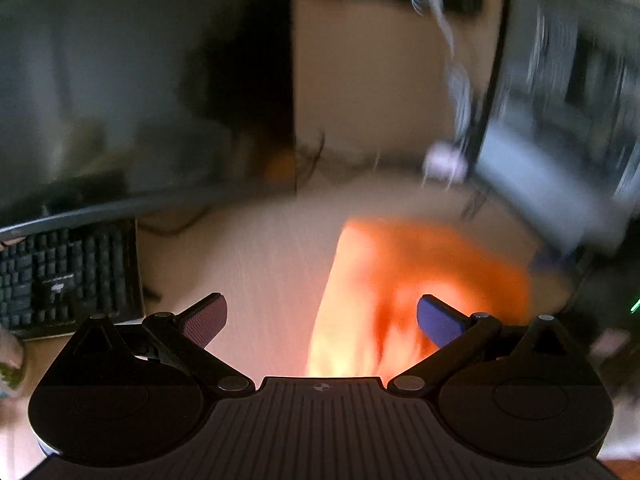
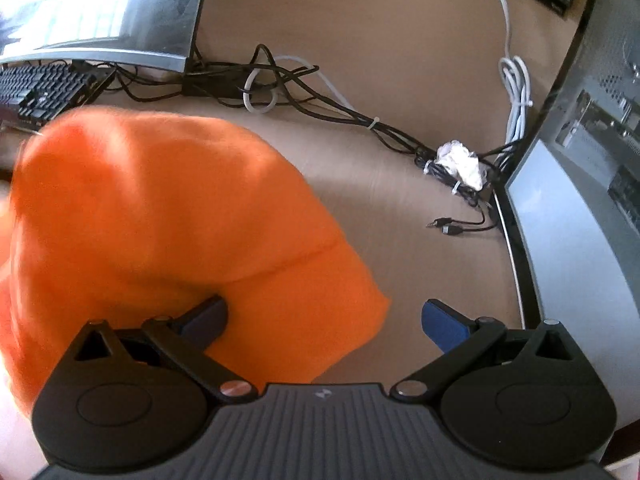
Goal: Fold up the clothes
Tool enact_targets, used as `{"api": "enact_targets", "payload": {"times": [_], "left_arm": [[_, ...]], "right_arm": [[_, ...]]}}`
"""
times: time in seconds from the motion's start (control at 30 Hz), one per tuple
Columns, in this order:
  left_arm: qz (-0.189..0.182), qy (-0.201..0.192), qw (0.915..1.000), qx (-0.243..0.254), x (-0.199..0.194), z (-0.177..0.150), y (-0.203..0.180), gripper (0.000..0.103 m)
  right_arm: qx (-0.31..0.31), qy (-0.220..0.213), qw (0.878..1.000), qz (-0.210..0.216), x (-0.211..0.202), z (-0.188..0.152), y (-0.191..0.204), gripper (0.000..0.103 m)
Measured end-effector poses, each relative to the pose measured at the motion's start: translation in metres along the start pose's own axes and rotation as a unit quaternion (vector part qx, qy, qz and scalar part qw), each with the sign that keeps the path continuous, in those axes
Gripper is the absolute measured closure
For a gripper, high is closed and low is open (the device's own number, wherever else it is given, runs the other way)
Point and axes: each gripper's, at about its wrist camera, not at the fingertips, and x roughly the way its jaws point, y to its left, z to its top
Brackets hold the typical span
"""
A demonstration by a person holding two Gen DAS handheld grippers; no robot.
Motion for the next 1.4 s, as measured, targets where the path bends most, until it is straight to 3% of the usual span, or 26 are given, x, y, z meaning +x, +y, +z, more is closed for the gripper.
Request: {"api": "enact_targets", "payload": {"times": [0.07, 0.13, 0.17, 0.27, 0.33, 0.37, 0.5, 0.63, 0.7, 0.87, 1.0, 1.17, 1.27, 1.4], "left_arm": [[-0.068, 0.003, 0.9969, -0.039, -0.011, 0.012, 0.018, 0.000], [-0.127, 0.024, 0.9887, -0.076, -0.007, 0.015, 0.031, 0.000], [-0.136, 0.034, 0.9863, -0.087, 0.001, 0.014, 0.033, 0.000], [-0.122, 0.076, 0.9859, -0.087, 0.035, -0.004, 0.019, 0.000], [-0.120, 0.111, 0.9828, -0.086, 0.054, -0.020, 0.009, 0.000], [-0.119, 0.129, 0.9808, -0.086, 0.063, -0.029, 0.004, 0.000], [-0.094, 0.130, 0.9822, -0.098, 0.058, -0.043, 0.006, 0.000], [0.003, 0.131, 0.9863, -0.099, 0.039, -0.056, 0.029, 0.000], [0.046, 0.129, 0.9832, -0.121, 0.027, -0.059, 0.045, 0.000], [0.123, 0.114, 0.9691, -0.180, -0.002, -0.067, 0.087, 0.000], [0.136, 0.105, 0.9645, -0.200, -0.011, -0.068, 0.097, 0.000], [0.116, 0.112, 0.9644, -0.209, -0.010, -0.072, 0.098, 0.000], [0.068, 0.104, 0.9698, -0.210, -0.002, -0.068, 0.089, 0.000], [0.031, 0.122, 0.9814, -0.145, -0.004, -0.056, 0.078, 0.000]], "right_arm": [[-0.002, 0.000, 1.000, 0.000, -0.002, -0.001, 0.000, 0.000], [0.012, -0.001, 1.000, 0.000, -0.007, 0.000, -0.004, 0.000], [0.031, -0.005, 0.999, 0.005, -0.012, 0.002, -0.009, 0.000], [0.113, -0.017, 0.992, 0.047, -0.024, 0.008, -0.030, 0.000], [0.177, -0.016, 0.980, 0.090, -0.020, 0.014, -0.044, 0.000], [0.210, -0.013, 0.971, 0.114, -0.016, 0.018, -0.051, 0.000], [0.308, 0.029, 0.924, 0.224, 0.019, 0.029, -0.052, 0.000], [0.311, 0.064, 0.900, 0.298, 0.055, 0.042, -0.007, 0.000], [0.294, 0.068, 0.892, 0.338, 0.068, 0.053, 0.022, 0.000], [0.193, 0.049, 0.901, 0.384, 0.083, 0.096, 0.107, 0.000], [0.121, 0.024, 0.918, 0.376, 0.086, 0.115, 0.151, 0.000], [0.093, 0.001, 0.929, 0.359, 0.069, 0.121, 0.150, 0.000], [0.070, -0.041, 0.941, 0.329, 0.046, 0.116, 0.132, 0.000], [0.008, -0.109, 0.959, 0.262, 0.011, 0.099, 0.108, 0.000]]}}
